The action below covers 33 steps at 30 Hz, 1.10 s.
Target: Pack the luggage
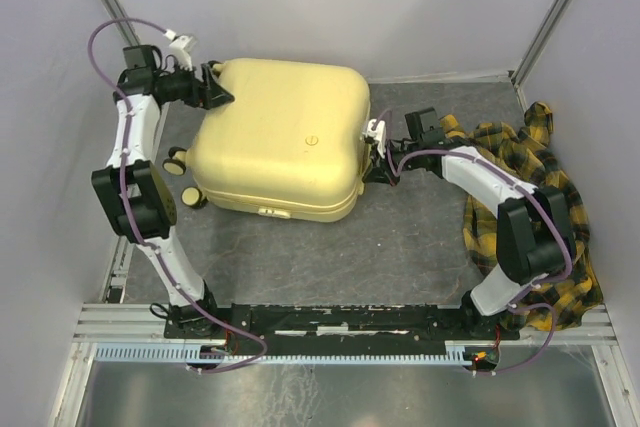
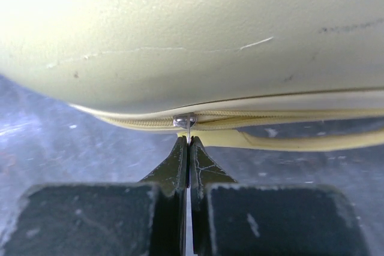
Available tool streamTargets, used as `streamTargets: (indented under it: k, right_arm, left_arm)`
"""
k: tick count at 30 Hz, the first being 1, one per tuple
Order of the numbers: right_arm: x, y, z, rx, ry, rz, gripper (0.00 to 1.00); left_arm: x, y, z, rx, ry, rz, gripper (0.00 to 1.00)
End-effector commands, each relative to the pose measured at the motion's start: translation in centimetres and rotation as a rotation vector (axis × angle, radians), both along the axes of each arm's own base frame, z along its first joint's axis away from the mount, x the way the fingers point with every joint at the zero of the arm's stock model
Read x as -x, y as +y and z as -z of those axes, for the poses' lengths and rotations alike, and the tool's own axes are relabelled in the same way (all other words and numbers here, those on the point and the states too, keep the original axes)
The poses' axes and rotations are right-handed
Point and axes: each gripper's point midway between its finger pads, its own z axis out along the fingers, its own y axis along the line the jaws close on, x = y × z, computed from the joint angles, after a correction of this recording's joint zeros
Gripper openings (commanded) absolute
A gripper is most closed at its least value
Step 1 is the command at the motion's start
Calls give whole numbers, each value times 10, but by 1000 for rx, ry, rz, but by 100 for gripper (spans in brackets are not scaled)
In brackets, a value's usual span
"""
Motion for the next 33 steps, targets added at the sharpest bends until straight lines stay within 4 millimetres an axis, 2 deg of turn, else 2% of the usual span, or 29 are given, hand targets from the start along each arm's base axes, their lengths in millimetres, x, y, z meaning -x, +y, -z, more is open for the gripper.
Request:
streamTargets:
  k: [1, 4, 7, 9, 11, 13, 15, 16, 18, 20, 21, 22, 25, 27, 29, 33]
  right_arm:
    - [57, 38, -45, -169, -2, -161, 2]
    - [67, 30, -38, -161, 19, -101, 2]
    - [65, 27, -39, -173, 17, -31, 2]
    - [60, 25, -36, -168, 19, 16, 2]
    - [56, 24, -35, -169, 18, 53, 2]
    - [53, 23, -33, -169, 17, 71, 2]
    - [51, 22, -33, -170, 12, 89, 2]
    - [49, 22, -33, -171, 8, 96, 2]
    - [48, 21, -31, -170, 6, 105, 2]
    - [46, 21, -30, -167, 3, 117, 2]
    - [45, 21, -30, -167, 0, 121, 2]
    - [44, 21, -30, -167, -1, 126, 2]
    - [41, 20, -30, -166, -9, 136, 2]
    - [40, 20, -30, -165, -12, 141, 2]
    - [40, 19, -31, -165, -15, 146, 2]
    - [41, 19, -28, -165, -8, 152, 2]
  left_arm:
    - [75, -119, 53, 6, 209, 403, 75]
    - [78, -122, 41, -66, 144, 424, 74]
    - [68, -124, 10, -184, 5, 392, 72]
    - [48, -125, -9, -313, -124, 275, 75]
    - [30, -142, -34, -362, -268, 175, 80]
    - [17, -157, -43, -399, -316, 138, 82]
    - [3, -180, -45, -408, -331, 135, 83]
    - [-8, -193, -39, -415, -323, 124, 83]
    - [-27, -209, -39, -436, -348, 93, 83]
    - [-50, -221, -47, -463, -403, 18, 84]
    - [-59, -226, -40, -479, -407, -4, 86]
    - [-68, -233, -49, -480, -441, -33, 89]
    - [-100, -245, -52, -536, -492, -176, 93]
    - [-114, -254, -48, -604, -531, -222, 94]
    - [-125, -261, -35, -694, -574, -264, 94]
    - [-134, -273, -34, -772, -672, -302, 95]
